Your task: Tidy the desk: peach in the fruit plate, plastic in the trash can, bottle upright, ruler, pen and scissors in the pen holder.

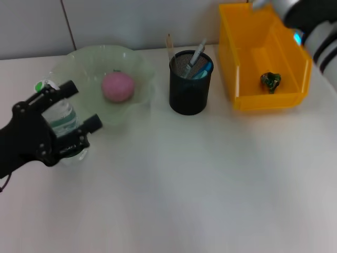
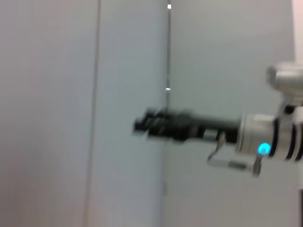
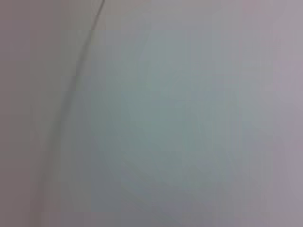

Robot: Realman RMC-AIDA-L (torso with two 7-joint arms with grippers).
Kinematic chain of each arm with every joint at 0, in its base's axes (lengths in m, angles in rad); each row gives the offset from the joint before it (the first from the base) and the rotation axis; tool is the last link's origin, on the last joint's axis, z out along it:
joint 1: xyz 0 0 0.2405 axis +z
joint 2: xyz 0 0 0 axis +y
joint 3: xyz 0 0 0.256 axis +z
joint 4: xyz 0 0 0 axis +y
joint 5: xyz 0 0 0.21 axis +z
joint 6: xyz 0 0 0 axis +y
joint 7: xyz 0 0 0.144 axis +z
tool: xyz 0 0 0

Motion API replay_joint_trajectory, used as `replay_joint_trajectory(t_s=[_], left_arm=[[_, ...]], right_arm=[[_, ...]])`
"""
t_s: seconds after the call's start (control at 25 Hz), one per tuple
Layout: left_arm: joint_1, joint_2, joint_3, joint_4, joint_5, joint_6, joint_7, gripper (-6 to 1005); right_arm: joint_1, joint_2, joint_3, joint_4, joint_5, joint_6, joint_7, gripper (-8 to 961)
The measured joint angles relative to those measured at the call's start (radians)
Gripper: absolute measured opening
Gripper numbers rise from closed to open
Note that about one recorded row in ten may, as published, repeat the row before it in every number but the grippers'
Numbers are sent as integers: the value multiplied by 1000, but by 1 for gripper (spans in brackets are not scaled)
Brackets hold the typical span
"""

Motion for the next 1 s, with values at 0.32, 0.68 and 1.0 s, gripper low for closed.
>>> replay_joint_trajectory(t_s=[0.32, 0.68, 1.0], left_arm=[[-40, -1, 82, 63, 100, -16, -111, 829], [-143, 21, 94, 53, 190, -81, -229, 829], [-164, 4, 99, 21, 227, -133, -285, 829]], right_arm=[[-47, -6, 304, -33, 247, -865, 226, 793], [61, -30, 875, 292, 482, -1742, -104, 818], [278, -173, 1086, 925, 337, -1923, -471, 818]])
